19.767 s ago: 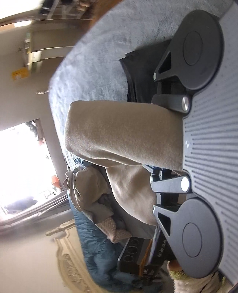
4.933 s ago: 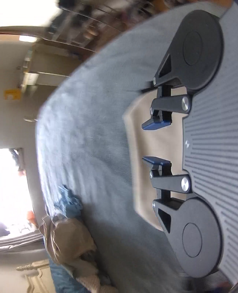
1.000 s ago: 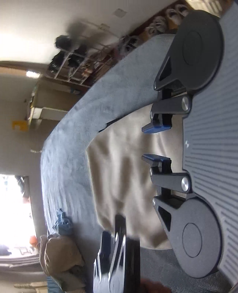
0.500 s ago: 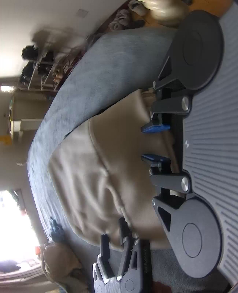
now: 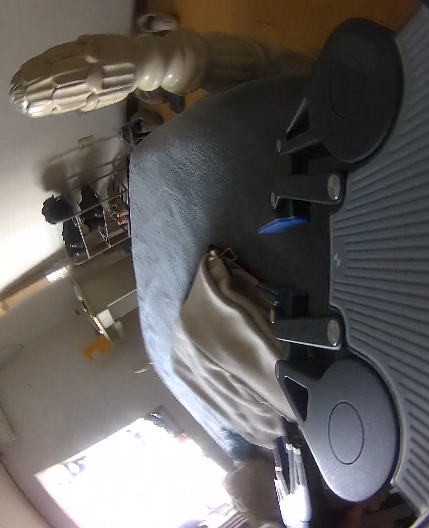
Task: Fold clothes
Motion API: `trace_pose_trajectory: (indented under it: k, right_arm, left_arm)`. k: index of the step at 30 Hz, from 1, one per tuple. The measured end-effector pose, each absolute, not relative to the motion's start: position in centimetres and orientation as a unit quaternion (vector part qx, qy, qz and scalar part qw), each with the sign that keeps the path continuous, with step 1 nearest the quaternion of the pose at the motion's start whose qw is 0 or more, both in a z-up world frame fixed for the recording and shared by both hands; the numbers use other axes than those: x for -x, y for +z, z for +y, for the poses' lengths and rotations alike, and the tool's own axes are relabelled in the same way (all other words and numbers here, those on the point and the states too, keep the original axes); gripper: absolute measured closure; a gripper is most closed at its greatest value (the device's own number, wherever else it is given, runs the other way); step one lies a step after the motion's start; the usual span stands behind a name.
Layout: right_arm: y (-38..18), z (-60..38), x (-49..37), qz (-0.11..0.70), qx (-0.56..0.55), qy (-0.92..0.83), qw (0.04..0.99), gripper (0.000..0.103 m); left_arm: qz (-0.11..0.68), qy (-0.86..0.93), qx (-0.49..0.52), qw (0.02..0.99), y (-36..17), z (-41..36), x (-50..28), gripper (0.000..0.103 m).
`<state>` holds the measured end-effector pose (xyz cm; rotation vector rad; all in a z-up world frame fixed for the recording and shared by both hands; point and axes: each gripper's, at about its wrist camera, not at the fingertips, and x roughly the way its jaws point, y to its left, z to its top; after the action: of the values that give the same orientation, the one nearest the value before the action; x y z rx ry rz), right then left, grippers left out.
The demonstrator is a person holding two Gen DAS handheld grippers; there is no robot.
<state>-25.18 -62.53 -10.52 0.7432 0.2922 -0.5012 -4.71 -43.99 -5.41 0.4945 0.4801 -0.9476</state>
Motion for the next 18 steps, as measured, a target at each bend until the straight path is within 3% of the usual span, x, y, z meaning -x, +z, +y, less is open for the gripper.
trace_pose_trajectory:
  k: [6, 14, 18]
  right_arm:
    - [-10.7, -63.2, 22.8, 0.155, -0.335, -0.254, 0.894, 0.071]
    - [-11.2, -66.2, 19.9, 0.137, -0.378, -0.209, 0.891, 0.096]
    - [-11.7, -66.3, 20.2, 0.133, -0.378, -0.195, 0.895, 0.096]
  left_arm:
    - [0.181, -0.493, -0.271, 0.807, -4.9, -44.6, 8.3, 0.034]
    - [0.223, -0.482, -0.275, 0.801, -7.6, -45.9, 7.4, 0.033]
    - [0.223, -0.482, -0.281, 0.799, -7.7, -45.8, 7.4, 0.032]
